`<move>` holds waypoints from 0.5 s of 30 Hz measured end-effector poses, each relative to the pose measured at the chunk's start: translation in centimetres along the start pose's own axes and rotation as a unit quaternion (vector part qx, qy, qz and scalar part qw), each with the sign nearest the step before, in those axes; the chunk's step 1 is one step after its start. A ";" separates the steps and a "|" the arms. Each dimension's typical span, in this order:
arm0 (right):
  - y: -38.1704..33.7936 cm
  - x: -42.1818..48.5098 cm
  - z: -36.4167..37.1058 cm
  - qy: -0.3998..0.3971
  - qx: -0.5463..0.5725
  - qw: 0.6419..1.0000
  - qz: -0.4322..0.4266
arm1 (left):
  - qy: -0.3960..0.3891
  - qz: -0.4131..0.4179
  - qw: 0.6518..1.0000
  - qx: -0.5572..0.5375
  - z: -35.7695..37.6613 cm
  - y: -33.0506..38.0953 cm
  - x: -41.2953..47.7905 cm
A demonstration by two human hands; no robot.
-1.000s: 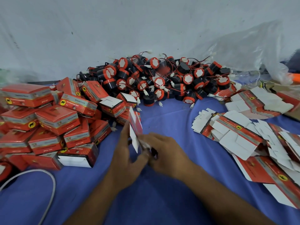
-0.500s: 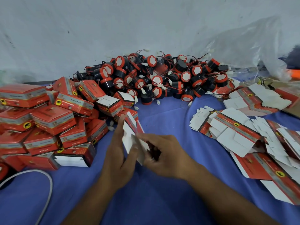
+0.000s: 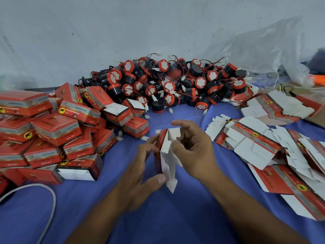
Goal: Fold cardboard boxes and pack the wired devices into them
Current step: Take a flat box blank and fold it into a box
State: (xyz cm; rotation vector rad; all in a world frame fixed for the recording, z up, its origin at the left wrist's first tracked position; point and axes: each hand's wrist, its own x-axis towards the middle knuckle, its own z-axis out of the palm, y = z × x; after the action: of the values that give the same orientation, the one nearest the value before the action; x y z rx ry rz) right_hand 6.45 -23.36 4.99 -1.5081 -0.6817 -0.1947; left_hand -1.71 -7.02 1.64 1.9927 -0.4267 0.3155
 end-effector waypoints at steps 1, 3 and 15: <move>0.0 0.1 -0.2 -0.015 0.009 1.000 0.006 | 0.002 -0.007 1.000 -0.012 0.3 0.0 -0.1; -0.2 0.0 -0.5 -0.062 0.019 0.998 0.009 | 0.041 -0.048 0.997 -0.053 0.4 0.2 0.1; -0.3 -0.2 -0.7 -0.124 -0.014 0.990 -0.065 | 0.062 -0.199 0.973 -0.099 -1.3 -1.3 0.6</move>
State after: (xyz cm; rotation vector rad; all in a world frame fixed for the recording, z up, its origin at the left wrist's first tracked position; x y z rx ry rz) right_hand 6.38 -24.06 5.18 -1.5308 -0.9814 -0.1162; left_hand -0.71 -5.41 1.44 1.8011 0.0255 0.1352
